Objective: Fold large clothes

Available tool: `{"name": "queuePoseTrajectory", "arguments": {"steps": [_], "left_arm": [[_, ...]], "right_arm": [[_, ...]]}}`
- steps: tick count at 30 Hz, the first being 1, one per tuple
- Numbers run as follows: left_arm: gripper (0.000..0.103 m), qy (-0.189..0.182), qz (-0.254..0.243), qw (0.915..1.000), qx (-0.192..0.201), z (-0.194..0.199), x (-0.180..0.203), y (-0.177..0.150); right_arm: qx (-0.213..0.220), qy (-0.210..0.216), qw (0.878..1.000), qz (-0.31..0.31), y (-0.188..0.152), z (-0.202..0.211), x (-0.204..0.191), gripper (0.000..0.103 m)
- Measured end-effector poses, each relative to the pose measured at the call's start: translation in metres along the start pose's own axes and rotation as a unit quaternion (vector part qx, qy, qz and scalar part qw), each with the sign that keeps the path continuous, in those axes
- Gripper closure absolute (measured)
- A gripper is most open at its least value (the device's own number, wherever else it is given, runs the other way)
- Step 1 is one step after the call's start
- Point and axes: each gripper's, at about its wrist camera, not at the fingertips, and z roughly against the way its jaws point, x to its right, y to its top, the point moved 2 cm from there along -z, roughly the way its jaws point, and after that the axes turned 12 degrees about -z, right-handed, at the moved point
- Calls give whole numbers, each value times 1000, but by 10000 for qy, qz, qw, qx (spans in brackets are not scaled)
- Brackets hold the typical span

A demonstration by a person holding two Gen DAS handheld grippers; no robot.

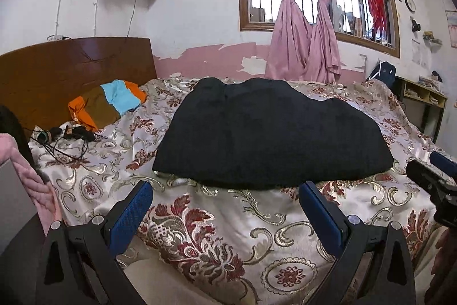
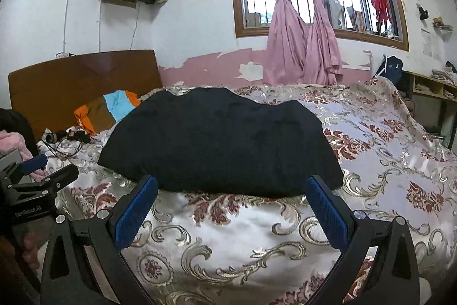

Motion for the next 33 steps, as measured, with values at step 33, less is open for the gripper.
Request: {"name": "queuePoseTrajectory", "arguments": {"steps": [33], "left_arm": [[0, -3, -55, 9999, -144, -3, 5, -7]], "right_arm": [[-136, -94, 9998, -85, -6, -4, 6, 2]]}}
